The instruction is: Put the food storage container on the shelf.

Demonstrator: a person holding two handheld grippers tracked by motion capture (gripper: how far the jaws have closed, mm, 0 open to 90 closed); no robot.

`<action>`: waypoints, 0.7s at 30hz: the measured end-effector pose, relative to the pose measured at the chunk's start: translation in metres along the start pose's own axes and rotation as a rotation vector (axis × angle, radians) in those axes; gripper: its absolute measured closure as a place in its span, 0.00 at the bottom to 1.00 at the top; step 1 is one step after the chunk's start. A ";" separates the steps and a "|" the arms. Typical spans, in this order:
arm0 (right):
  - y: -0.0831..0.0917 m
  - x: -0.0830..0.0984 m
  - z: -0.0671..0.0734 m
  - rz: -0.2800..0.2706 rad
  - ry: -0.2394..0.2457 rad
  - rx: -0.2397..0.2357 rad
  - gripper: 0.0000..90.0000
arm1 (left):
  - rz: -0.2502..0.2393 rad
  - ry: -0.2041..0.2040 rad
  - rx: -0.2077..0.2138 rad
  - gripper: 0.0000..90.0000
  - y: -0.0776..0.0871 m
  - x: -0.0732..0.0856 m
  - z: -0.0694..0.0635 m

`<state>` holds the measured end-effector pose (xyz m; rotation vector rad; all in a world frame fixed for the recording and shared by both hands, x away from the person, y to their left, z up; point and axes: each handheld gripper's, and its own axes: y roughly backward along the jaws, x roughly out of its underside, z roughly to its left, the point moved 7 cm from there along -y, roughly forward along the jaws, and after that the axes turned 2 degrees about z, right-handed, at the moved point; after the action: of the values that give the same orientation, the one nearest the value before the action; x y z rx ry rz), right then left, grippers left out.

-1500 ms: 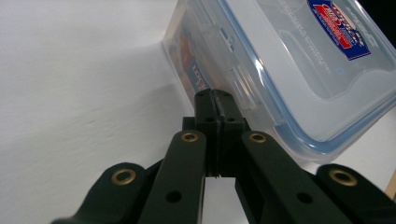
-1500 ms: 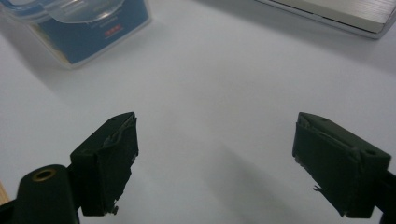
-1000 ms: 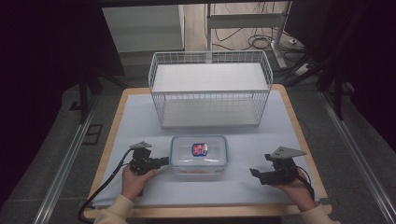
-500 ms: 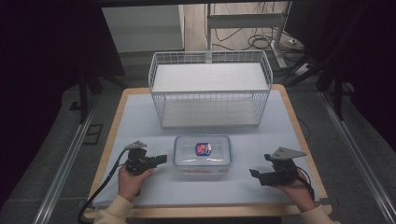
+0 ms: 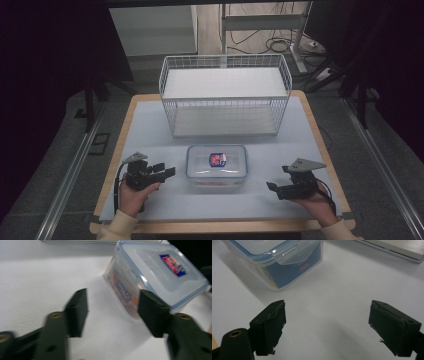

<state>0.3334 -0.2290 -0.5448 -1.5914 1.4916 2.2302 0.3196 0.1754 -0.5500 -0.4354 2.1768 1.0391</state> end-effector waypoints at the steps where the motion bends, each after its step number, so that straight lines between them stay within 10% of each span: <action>1: 0.000 0.000 0.000 -0.001 0.001 -0.002 0.16 | -0.001 0.016 0.000 0.33 0.000 -0.001 0.000; 21: -0.002 0.000 0.006 -0.011 0.032 0.000 0.15 | 0.078 0.108 0.157 0.18 -0.032 -0.017 -0.024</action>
<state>0.3301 -0.2236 -0.5457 -1.6387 1.4861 2.2096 0.3388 0.1372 -0.5451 -0.3438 2.3680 0.8954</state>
